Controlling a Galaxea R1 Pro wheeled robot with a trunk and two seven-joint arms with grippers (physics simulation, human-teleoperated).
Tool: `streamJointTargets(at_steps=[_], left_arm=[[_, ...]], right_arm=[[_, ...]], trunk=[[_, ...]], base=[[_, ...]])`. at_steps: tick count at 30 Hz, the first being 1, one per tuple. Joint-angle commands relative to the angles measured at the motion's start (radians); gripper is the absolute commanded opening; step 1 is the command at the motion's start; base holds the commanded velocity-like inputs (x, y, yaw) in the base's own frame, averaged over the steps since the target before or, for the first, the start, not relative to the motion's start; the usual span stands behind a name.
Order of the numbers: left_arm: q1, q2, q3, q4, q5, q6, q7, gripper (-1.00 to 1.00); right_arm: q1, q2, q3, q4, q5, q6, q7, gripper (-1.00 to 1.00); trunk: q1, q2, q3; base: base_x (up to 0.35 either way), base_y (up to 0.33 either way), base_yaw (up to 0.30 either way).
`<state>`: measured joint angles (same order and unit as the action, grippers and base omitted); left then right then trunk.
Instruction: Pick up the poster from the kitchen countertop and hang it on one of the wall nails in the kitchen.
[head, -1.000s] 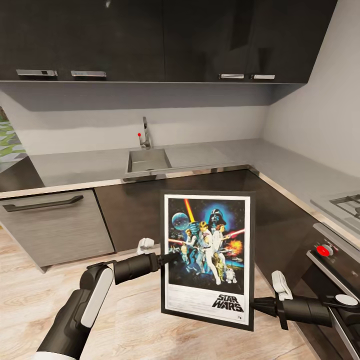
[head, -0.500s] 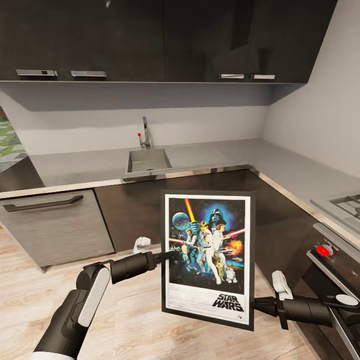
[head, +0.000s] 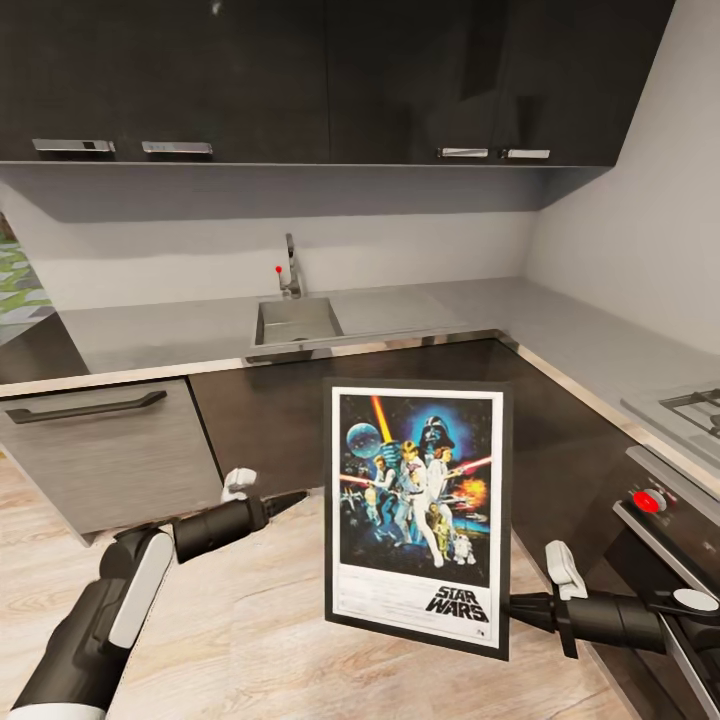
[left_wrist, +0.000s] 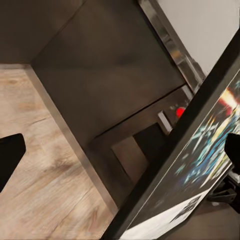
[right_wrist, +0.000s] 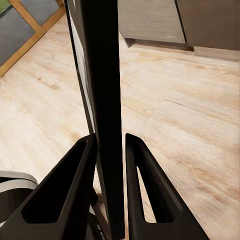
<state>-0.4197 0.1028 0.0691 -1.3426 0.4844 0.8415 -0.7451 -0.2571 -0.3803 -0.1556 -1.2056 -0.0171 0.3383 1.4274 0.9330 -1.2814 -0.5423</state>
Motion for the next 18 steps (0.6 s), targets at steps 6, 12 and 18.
streamJointTargets(at_steps=[6,12,18], left_arm=[[-0.001,0.017,0.068,0.002,0.000,0.006,-0.003,1.00],[-0.001,0.043,0.095,0.041,-0.007,0.005,0.000,1.00],[-0.001,0.099,0.121,0.134,-0.018,-0.015,0.001,1.00]], right_arm=[[-0.001,0.000,-0.002,0.001,-0.003,0.013,0.005,-1.00],[-0.001,-0.001,-0.011,0.001,-0.002,0.013,0.004,-1.00],[-0.001,0.000,-0.052,0.002,0.000,0.012,0.000,-1.00]], trunk=[[0.000,-0.001,-0.001],[0.000,-0.001,-0.001],[0.000,-0.001,-0.001]], base=[[0.000,0.000,0.000],[0.000,0.000,0.000],[0.000,0.000,0.000]])
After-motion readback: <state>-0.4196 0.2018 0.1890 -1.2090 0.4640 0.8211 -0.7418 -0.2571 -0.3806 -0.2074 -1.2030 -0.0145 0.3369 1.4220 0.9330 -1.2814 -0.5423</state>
